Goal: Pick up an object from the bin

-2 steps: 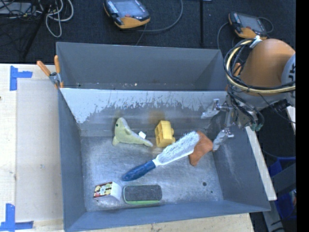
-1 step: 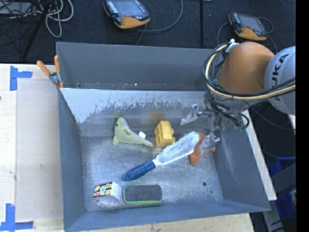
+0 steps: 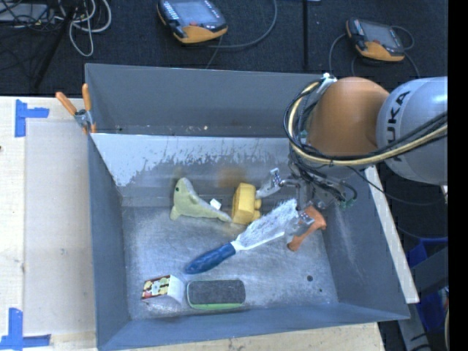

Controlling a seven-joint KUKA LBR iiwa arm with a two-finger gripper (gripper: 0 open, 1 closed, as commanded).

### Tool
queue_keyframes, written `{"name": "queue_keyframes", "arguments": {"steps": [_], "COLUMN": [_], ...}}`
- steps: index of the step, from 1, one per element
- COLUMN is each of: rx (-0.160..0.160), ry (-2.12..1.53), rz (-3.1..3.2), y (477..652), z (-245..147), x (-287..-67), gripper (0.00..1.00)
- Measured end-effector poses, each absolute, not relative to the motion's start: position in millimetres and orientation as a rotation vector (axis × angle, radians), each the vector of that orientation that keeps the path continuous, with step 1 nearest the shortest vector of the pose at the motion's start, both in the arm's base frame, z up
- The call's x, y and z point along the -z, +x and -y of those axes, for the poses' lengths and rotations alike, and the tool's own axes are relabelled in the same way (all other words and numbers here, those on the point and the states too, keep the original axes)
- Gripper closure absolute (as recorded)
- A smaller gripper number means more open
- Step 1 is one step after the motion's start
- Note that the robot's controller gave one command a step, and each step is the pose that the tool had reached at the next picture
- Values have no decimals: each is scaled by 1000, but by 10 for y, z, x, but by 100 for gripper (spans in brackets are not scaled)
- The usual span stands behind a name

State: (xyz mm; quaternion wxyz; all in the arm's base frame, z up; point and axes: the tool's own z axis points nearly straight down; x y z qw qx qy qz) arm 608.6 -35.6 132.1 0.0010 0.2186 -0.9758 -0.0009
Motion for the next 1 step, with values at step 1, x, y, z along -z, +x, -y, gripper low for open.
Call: {"name": "queue_keyframes", "arguments": {"steps": [1], "rx": [-8], "ry": [689], "rz": [3076], "y": [6096], "z": [430], "x": [-832], "gripper": [0]}}
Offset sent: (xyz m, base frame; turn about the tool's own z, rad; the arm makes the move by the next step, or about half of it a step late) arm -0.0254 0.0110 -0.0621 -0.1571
